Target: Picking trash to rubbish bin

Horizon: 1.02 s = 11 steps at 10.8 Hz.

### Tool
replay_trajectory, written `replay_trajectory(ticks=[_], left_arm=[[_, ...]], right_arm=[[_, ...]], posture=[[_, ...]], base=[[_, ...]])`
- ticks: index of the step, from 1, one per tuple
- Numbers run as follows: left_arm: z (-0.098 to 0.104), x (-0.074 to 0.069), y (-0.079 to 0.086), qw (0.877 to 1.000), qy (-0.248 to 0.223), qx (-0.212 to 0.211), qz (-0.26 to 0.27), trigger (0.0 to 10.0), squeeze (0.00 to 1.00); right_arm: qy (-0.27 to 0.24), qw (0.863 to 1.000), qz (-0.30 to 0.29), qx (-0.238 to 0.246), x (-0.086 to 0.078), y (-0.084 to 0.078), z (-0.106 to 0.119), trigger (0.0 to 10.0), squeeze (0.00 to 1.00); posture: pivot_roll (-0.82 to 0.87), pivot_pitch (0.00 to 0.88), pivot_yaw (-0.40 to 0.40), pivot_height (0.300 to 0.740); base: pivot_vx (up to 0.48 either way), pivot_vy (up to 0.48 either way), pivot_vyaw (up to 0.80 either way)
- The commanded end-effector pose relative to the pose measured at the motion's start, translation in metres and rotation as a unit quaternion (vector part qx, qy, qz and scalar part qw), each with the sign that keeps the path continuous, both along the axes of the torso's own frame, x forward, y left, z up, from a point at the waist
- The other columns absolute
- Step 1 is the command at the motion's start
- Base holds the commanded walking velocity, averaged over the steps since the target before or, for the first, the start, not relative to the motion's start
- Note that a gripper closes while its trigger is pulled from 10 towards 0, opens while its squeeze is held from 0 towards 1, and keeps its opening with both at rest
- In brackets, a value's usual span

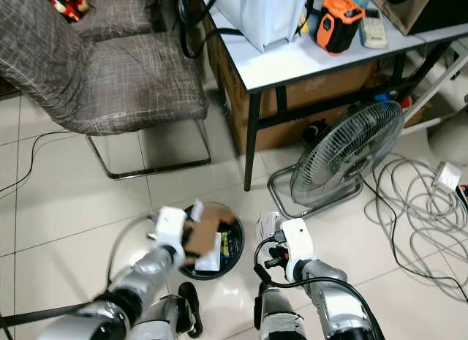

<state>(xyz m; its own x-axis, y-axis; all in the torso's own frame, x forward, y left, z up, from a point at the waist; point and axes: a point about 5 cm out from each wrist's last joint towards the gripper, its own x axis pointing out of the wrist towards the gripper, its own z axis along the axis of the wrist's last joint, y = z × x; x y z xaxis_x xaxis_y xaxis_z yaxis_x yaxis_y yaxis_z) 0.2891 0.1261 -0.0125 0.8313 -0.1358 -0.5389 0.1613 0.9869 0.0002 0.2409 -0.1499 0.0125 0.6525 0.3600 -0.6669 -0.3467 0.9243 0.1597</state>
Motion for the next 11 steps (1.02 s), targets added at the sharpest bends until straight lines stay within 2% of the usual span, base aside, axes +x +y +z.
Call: replay_trajectory(ticks=[1, 4, 5, 6, 11], left_arm=[[-0.0064, -0.0060, 0.0037, 1.000, 0.017, 0.004, 0.011, 10.0, 0.00], [-0.0079, -0.0076, 0.0092, 0.999, 0.017, 0.019, 0.020, 10.0, 0.00], [-0.0077, -0.0077, 0.0076, 1.000, 0.014, 0.011, 0.022, 10.0, 0.67], [-0.0074, -0.0074, 0.0057, 1.000, 0.013, 0.010, 0.020, 10.0, 1.00], [-0.0056, -0.0056, 0.0039, 1.000, 0.009, 0.011, 0.018, 10.0, 1.00]], right_arm=[[0.016, 1.000, -0.002, 0.001, -0.0074, 0.0020, -0.0020, 10.0, 0.00], [0.017, 1.000, 0.002, -0.001, -0.0092, 0.0042, 0.0017, 10.0, 0.00], [0.018, 1.000, 0.002, -0.001, -0.0094, 0.0042, 0.0023, 10.0, 0.00], [0.019, 1.000, 0.002, -0.001, -0.0099, 0.0043, 0.0025, 10.0, 0.00], [0.019, 1.000, 0.001, -0.007, -0.0098, 0.0031, 0.0030, 10.0, 0.00]], posture=[[-0.31, 0.311, 0.019, 0.740], [-0.31, 0.313, 0.018, 0.740], [-0.31, 0.313, 0.017, 0.740], [-0.31, 0.313, 0.017, 0.740], [-0.31, 0.310, 0.016, 0.740]], base=[[0.000, 0.000, 0.00], [0.000, 0.000, 0.00], [0.000, 0.000, 0.00], [0.000, 0.000, 0.00], [0.000, 0.000, 0.00]])
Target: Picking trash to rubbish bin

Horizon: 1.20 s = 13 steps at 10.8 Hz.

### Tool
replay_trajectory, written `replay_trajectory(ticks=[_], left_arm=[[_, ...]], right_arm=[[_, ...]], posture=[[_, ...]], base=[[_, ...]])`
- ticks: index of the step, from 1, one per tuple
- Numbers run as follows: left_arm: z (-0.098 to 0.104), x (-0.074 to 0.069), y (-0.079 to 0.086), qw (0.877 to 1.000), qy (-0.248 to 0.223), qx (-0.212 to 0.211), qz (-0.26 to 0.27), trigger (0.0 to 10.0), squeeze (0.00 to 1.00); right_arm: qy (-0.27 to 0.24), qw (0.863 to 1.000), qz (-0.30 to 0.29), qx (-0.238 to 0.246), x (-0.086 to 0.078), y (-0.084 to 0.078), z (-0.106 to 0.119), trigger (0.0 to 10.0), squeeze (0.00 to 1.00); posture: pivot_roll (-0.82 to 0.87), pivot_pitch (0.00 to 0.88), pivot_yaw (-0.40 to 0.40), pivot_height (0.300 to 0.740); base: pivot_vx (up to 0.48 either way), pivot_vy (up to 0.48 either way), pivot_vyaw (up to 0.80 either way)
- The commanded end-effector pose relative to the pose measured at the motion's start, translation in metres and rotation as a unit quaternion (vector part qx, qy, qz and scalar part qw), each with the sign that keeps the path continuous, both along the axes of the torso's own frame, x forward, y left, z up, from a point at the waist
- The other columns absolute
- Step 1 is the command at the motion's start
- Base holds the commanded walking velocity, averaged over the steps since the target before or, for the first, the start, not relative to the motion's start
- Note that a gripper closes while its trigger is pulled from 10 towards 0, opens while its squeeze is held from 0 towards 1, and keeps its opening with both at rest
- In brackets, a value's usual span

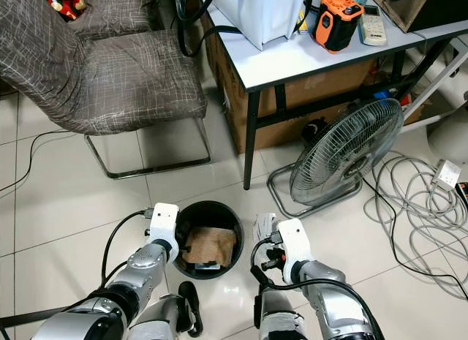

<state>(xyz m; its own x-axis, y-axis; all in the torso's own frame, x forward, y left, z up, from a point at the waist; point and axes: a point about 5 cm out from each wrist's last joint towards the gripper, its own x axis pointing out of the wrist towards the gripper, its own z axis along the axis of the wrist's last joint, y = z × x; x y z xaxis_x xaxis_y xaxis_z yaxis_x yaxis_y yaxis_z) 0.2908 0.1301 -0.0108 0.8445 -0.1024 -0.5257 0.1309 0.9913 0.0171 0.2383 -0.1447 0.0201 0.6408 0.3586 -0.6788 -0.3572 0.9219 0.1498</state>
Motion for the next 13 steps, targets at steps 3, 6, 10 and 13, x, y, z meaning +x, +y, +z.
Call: replay_trajectory(ticks=[3, 6, 10, 13], left_arm=[[-0.008, -0.008, 0.004, 1.000, 0.016, -0.012, 0.005, 10.0, 1.00], [-0.011, -0.017, 0.027, 0.999, 0.007, -0.039, 0.001, 10.0, 1.00], [-0.024, -0.055, 0.039, 0.988, 0.024, -0.097, -0.120, 10.0, 1.00], [-0.014, -0.072, 0.042, 0.970, 0.033, -0.132, -0.201, 10.0, 1.00]], right_arm=[[0.012, 1.000, 0.003, 0.006, 0.000, 0.004, -0.005, 10.0, 0.00], [0.014, 1.000, 0.022, 0.007, 0.012, 0.010, -0.009, 10.0, 0.00], [0.013, 0.999, 0.034, 0.010, 0.026, 0.014, -0.014, 10.0, 0.00], [0.014, 0.999, 0.034, 0.007, 0.028, 0.009, -0.019, 10.0, 0.00]], posture=[[-0.29, 0.304, 0.011, 0.740], [-0.21, 0.309, 0.018, 0.740], [-0.13, 0.309, 0.029, 0.740], [-0.12, 0.305, 0.036, 0.740]], base=[[0.000, 0.000, 0.00], [0.000, 0.000, 0.00], [0.000, 0.000, 0.00], [0.000, 0.000, 0.00]])
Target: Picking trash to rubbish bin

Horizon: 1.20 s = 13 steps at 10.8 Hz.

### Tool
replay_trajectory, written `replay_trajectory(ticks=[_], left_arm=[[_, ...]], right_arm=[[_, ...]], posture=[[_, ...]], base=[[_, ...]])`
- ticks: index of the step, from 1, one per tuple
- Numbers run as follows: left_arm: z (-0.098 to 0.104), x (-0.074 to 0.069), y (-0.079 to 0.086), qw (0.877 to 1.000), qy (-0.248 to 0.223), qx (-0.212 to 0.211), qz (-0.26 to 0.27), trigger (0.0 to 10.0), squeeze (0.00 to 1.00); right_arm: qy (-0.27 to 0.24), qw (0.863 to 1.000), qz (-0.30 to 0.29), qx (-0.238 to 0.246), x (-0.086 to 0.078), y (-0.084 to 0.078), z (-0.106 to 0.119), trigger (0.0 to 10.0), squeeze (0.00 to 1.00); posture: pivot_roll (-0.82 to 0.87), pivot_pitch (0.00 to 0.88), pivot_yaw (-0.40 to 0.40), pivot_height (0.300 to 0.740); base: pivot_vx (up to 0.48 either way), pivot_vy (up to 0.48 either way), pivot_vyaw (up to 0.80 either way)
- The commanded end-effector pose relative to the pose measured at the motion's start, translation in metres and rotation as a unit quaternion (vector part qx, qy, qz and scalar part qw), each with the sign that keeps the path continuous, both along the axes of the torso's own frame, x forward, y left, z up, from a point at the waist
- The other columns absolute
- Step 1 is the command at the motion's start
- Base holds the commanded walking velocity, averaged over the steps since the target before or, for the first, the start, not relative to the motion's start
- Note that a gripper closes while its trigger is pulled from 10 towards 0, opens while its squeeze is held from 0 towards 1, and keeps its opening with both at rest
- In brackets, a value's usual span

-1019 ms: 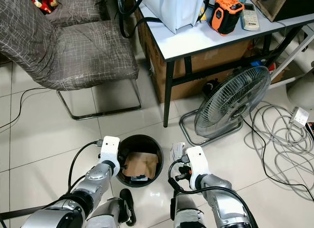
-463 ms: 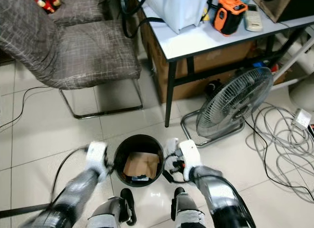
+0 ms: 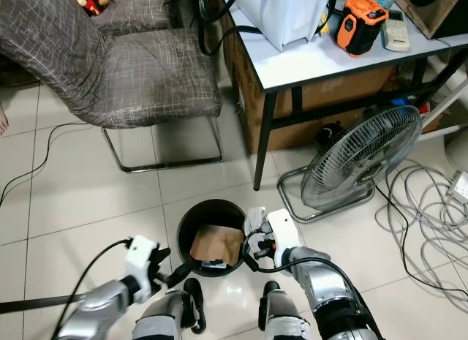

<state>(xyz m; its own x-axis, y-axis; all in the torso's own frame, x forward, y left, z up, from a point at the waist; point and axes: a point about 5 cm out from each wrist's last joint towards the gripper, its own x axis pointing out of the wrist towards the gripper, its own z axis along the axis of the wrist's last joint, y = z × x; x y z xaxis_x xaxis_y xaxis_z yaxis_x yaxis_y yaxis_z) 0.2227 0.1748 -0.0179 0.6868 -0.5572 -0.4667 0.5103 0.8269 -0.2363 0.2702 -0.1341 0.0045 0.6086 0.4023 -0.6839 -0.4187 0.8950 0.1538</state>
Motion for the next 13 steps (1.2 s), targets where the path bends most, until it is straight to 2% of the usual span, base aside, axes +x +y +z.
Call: replay_trajectory(ticks=[1, 2, 3, 4, 7, 11, 12, 13], left_arm=[[0.000, -0.011, 0.002, 1.000, 0.017, -0.006, -0.024, 10.0, 0.93], [0.005, -0.021, 0.004, 0.998, 0.024, -0.006, -0.050, 10.0, 0.39], [0.006, -0.025, 0.007, 0.998, 0.025, 0.003, -0.058, 10.0, 0.36], [0.008, -0.032, 0.012, 0.998, 0.030, 0.010, -0.061, 10.0, 0.38], [0.012, -0.050, 0.019, 0.997, 0.046, 0.017, -0.064, 10.0, 0.38], [0.013, -0.053, 0.024, 0.996, 0.055, 0.028, -0.058, 10.0, 0.38], [0.011, -0.054, 0.023, 0.996, 0.057, 0.029, -0.057, 10.0, 0.38], [0.010, -0.056, 0.023, 0.996, 0.062, 0.025, -0.054, 10.0, 0.38]], right_arm=[[0.010, 1.000, -0.001, 0.005, -0.003, -0.002, -0.005, 10.0, 0.00], [0.009, 1.000, -0.001, 0.000, -0.001, -0.003, -0.008, 10.0, 0.00], [0.006, 1.000, -0.001, -0.004, 0.002, -0.002, -0.008, 10.0, 0.00], [-0.003, 1.000, 0.009, 0.004, 0.013, 0.006, -0.004, 10.0, 0.00], [0.008, 0.999, 0.044, -0.006, 0.023, 0.026, -0.007, 10.0, 0.00], [-0.003, 0.998, 0.066, -0.002, 0.029, 0.051, -0.002, 10.0, 0.00], [-0.008, 0.998, 0.062, 0.011, 0.030, 0.054, 0.000, 10.0, 0.00], [-0.012, 0.998, 0.024, 0.053, 0.035, 0.056, 0.005, 10.0, 0.00]], posture=[[-0.11, 0.306, 0.039, 0.740], [-0.09, 0.307, 0.038, 0.740], [-0.09, 0.307, 0.038, 0.740], [-0.06, 0.306, 0.027, 0.740], [-0.02, 0.307, 0.029, 0.740], [-0.01, 0.306, 0.028, 0.740], [-0.01, 0.306, 0.028, 0.740], [0.01, 0.304, 0.027, 0.740]], base=[[0.000, 0.000, 0.00], [0.000, 0.000, 0.00], [0.000, 0.000, 0.00], [0.000, 0.000, 0.00], [0.000, 0.000, 0.00], [0.000, 0.000, 0.00], [0.000, 0.000, 0.00], [0.000, 0.000, 0.00]])
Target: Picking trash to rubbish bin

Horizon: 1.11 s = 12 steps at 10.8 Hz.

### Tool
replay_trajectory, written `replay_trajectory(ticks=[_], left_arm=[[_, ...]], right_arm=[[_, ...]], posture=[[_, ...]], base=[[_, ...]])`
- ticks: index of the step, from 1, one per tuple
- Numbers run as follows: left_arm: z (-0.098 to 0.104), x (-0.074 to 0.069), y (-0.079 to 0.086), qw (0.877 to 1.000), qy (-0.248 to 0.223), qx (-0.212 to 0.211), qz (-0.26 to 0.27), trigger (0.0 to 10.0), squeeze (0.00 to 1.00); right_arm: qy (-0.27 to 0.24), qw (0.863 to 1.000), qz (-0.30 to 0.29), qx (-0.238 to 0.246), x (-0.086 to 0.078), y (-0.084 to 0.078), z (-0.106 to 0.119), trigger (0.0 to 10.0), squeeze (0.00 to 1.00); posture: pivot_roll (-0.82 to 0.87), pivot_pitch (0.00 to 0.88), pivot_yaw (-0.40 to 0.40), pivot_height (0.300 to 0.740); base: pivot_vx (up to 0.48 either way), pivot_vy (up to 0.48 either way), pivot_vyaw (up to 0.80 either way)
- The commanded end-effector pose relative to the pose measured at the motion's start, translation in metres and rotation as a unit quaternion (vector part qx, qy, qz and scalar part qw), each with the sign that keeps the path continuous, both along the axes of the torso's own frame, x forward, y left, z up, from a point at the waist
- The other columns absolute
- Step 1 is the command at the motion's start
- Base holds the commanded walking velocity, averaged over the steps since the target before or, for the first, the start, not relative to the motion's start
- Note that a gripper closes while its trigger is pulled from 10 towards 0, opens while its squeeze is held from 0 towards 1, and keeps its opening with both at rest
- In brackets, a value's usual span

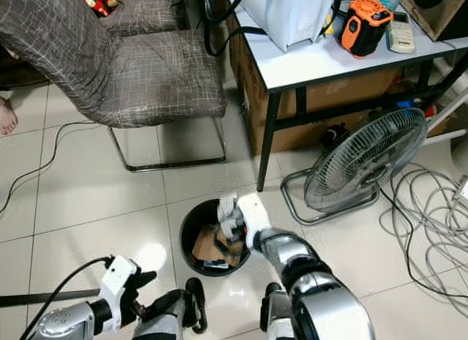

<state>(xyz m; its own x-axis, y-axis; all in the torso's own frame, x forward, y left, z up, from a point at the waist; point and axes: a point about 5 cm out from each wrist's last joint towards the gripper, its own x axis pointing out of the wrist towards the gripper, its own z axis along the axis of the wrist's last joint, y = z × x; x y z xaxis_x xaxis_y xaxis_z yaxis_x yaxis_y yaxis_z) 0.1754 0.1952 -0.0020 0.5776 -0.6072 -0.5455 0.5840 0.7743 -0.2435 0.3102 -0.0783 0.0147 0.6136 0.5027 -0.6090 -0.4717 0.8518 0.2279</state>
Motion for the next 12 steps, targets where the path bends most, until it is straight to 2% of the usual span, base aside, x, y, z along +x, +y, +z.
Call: replay_trajectory(ticks=[1, 4, 5, 7, 12], left_arm=[[-0.008, -0.010, 0.002, 1.000, 0.024, 0.003, 0.001, 10.0, 0.38], [-0.008, -0.011, 0.001, 1.000, 0.026, 0.004, 0.000, 10.0, 0.38], [-0.007, -0.013, 0.003, 1.000, 0.030, 0.007, -0.002, 10.0, 0.37], [-0.001, -0.013, 0.000, 1.000, 0.030, -0.008, -0.004, 10.0, 0.38], [-0.003, -0.017, -0.001, 0.999, 0.040, -0.017, -0.012, 10.0, 0.37]], right_arm=[[0.015, 0.999, -0.024, 0.018, -0.003, -0.001, -0.004, 10.0, 0.00], [0.016, 0.999, -0.029, 0.020, -0.002, -0.001, -0.004, 10.0, 0.00], [0.020, 0.998, -0.027, 0.048, -0.002, 0.011, 0.000, 10.0, 0.00], [0.024, 0.998, -0.008, 0.063, -0.005, 0.029, 0.002, 10.0, 0.00], [0.026, 0.998, -0.017, 0.063, -0.005, 0.027, 0.001, 10.0, 0.00]], posture=[[0.00, 0.305, 0.030, 0.740], [0.00, 0.305, 0.030, 0.740], [0.01, 0.311, 0.040, 0.740], [0.01, 0.311, 0.040, 0.740], [0.01, 0.317, 0.038, 0.740]], base=[[0.000, 0.000, 0.00], [0.000, 0.000, 0.00], [0.000, 0.000, 0.00], [0.000, 0.000, 0.00], [0.000, 0.000, 0.00]])
